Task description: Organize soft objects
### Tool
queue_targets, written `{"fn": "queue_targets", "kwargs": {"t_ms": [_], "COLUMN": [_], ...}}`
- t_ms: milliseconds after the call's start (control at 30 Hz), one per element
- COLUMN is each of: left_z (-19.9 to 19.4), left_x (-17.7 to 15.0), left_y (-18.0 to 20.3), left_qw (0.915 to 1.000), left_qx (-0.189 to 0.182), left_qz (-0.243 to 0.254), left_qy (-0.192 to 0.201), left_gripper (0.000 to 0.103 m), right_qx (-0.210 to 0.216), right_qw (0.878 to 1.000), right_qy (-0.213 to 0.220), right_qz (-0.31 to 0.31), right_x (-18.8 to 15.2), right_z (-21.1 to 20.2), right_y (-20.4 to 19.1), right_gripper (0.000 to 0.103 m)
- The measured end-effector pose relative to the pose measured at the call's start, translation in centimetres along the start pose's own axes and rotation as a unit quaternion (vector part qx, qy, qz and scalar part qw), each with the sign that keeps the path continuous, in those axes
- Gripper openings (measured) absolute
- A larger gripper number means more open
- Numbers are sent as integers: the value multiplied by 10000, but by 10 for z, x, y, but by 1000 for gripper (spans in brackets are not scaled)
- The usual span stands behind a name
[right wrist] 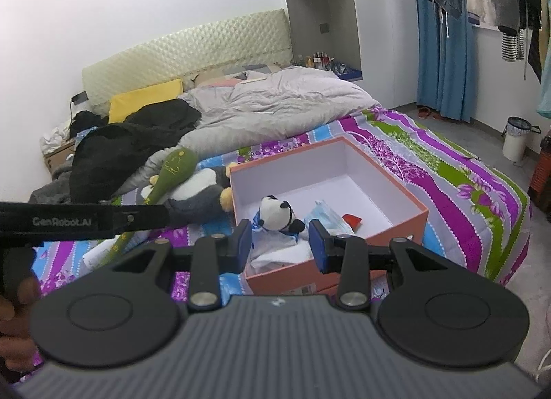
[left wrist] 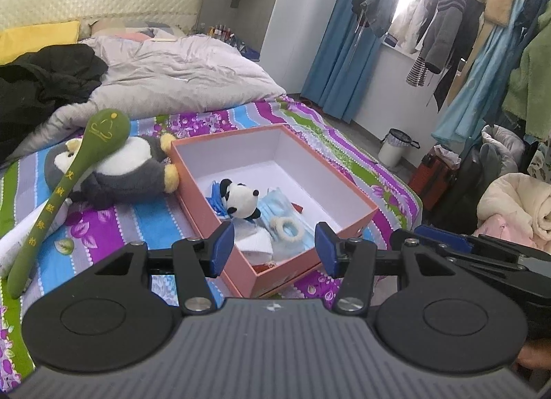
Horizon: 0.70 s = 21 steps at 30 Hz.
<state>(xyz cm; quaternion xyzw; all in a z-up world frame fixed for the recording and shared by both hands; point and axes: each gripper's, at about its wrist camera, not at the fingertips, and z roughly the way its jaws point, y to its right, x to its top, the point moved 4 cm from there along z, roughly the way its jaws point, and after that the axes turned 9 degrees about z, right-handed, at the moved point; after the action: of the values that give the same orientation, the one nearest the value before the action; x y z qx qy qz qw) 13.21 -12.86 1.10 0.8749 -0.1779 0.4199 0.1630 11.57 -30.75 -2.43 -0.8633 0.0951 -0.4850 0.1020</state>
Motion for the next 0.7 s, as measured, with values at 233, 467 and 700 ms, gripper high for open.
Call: {"fn": "queue_targets", "kwargs": {"t_ms": [233,467,700], "left_z": [3,5,5], "left_x": [-4,-4,-2], "left_y": [-1,-5,-12], "left_qw": [10000,9998,9994], "left_qx": [25,101,306], "left_qz": [-2,-107,-90], "left_qy": [-39,-92,-123], "left_gripper": [63,80,101], "right_qx": [-41,-49,-196], "right_qw": [10000,9999,9998], "right_qy": [-33,-97,1], "right_qz": [27,43,86], "right_x": [-2,-1,0], "right_z": [2,5,7], "right_y": [5,9,15], "right_gripper": [39,45,92]}}
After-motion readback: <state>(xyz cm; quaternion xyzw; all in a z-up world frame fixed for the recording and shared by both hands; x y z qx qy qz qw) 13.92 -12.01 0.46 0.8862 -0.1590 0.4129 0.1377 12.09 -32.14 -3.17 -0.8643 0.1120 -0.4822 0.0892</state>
